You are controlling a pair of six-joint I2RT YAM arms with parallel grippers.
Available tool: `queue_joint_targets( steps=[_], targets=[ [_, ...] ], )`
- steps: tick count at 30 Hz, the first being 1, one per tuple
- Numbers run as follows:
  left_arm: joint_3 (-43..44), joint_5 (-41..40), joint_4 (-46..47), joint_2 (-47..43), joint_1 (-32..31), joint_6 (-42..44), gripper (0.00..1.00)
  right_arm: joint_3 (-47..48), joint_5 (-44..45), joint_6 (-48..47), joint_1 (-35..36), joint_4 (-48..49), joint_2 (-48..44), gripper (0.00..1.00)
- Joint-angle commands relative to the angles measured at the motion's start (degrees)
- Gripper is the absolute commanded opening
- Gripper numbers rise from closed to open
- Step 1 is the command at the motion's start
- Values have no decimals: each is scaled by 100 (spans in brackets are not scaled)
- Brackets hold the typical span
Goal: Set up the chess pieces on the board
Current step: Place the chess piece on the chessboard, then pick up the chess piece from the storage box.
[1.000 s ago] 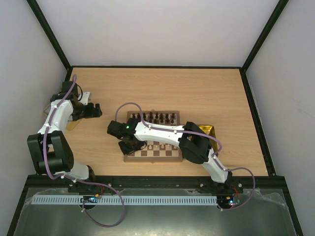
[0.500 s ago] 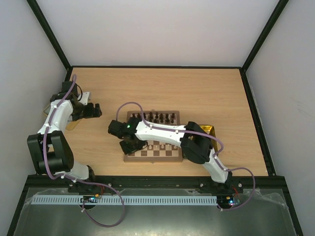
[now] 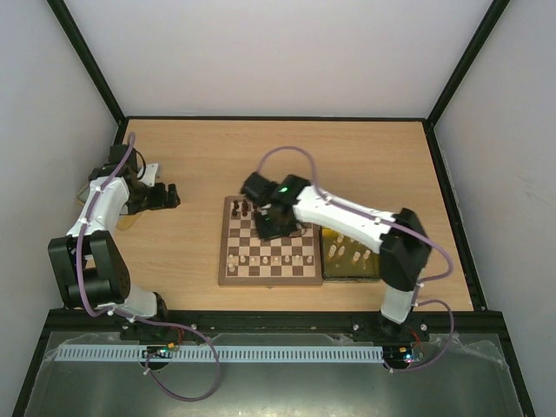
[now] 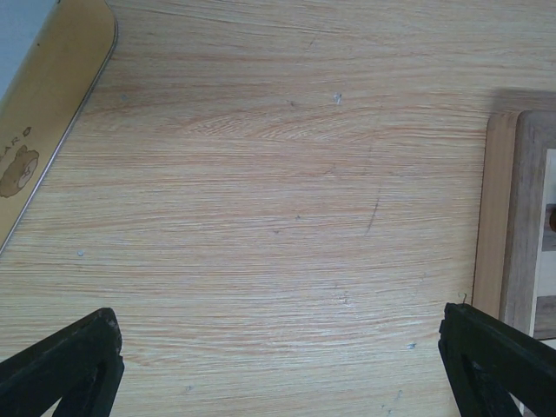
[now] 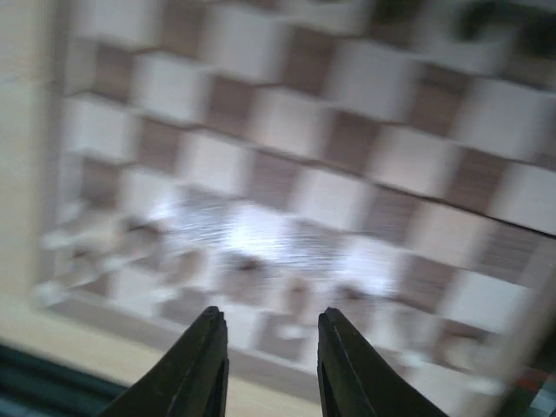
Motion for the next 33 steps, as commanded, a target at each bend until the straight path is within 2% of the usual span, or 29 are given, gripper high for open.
queue_joint_targets(
  steps=[1,6,16,33],
  targets=[
    [-55,79,-34,-117,33,-6,99,-1211,417,161,-966,160,-759,28],
    [-47,92,-41,-57,32,-5,99,-2157,541,66,-2009,471,-1247,26],
    [-49,71,-29,18,40,-15,99,-2779,418,-286,-3133,866,-1432,25],
    [-11,105,-52,189,36,-3,100,-3065,519,-482,-3271,1134,-1130,25]
  ],
)
